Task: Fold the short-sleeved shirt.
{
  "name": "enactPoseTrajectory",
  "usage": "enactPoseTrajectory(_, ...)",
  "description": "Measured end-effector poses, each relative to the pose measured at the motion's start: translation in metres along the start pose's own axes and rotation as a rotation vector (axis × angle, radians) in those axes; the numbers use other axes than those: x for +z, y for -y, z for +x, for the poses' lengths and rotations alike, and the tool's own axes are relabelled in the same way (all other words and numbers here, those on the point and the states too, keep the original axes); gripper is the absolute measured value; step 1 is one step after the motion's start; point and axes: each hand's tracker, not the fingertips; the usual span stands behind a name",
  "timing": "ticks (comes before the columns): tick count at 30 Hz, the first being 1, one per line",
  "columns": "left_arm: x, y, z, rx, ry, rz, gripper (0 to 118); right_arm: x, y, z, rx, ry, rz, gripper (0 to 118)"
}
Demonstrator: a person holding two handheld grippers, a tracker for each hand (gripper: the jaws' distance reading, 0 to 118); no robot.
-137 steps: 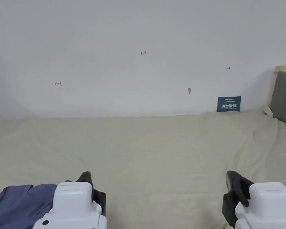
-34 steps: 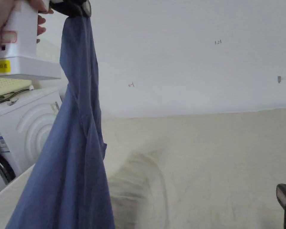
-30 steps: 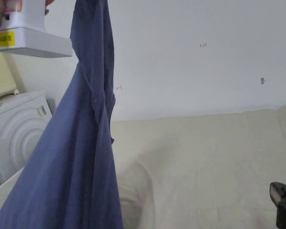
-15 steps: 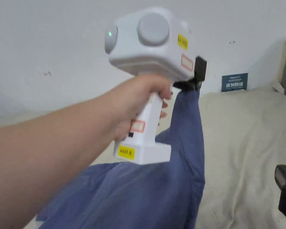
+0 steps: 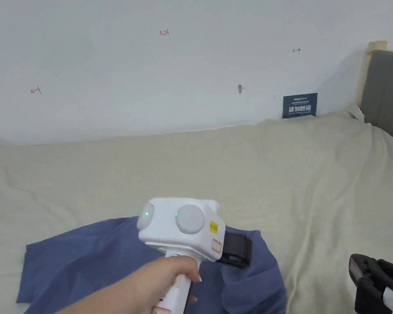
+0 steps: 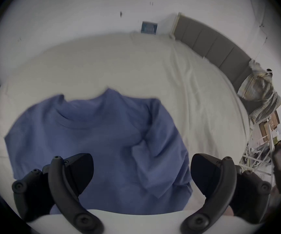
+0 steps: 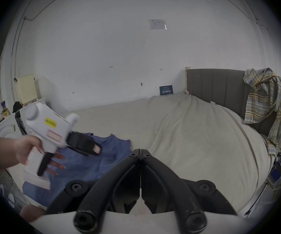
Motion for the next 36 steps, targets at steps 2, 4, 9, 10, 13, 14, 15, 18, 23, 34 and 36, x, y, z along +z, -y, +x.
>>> enactPoseTrajectory(2, 0.061, 0.004, -0.01, -0.015, 0.022, 0.119, 115, 0.004, -0.005, -0.005, -0.005, -0.011, 0.017, 0)
enactPoseTrajectory(4, 0.12, 0.016, -0.023, -0.005, 0.032, 0.262, 115, 0.009, -0.009, -0.011, 0.004, -0.02, 0.039, 0)
enactPoseTrajectory(9, 0.241, 0.115, -0.048, -0.035, -0.205, 0.651, 117, 0.029, -0.01, -0.028, 0.061, -0.051, 0.162, 0)
enactPoseTrajectory(10, 0.252, 0.136, -0.052, -0.027, -0.276, 0.711, 117, 0.033, -0.009, -0.031, 0.068, -0.049, 0.181, 0)
enactPoseTrajectory(13, 0.275, 0.206, -0.058, 0.022, -0.502, 0.843, 70, 0.042, -0.004, -0.042, 0.072, -0.059, 0.218, 0)
enactPoseTrajectory(14, 0.276, 0.223, -0.065, 0.027, -0.53, 0.858, 31, 0.045, -0.003, -0.046, 0.07, -0.061, 0.233, 0)
enactPoseTrajectory(15, 0.279, 0.237, -0.067, 0.041, -0.532, 0.831, 2, 0.048, -0.002, -0.05, 0.066, -0.062, 0.248, 0)
enactPoseTrajectory(18, 0.285, 0.283, -0.075, 0.148, -0.58, 0.856, 2, 0.054, 0.002, -0.059, 0.045, -0.065, 0.291, 0)
enactPoseTrajectory(23, 0.285, 0.327, -0.073, 0.239, -0.784, 0.853, 2, 0.062, 0.005, -0.067, -0.005, -0.05, 0.322, 0)
enactPoseTrajectory(34, 0.269, 0.263, -0.228, 0.483, -0.467, 0.164, 2, 0.052, -0.007, -0.097, 0.123, -0.222, 0.152, 0)
enactPoseTrajectory(36, 0.233, 0.284, -0.261, 0.576, -0.501, -0.004, 2, 0.046, -0.001, -0.108, 0.225, -0.198, 0.099, 0)
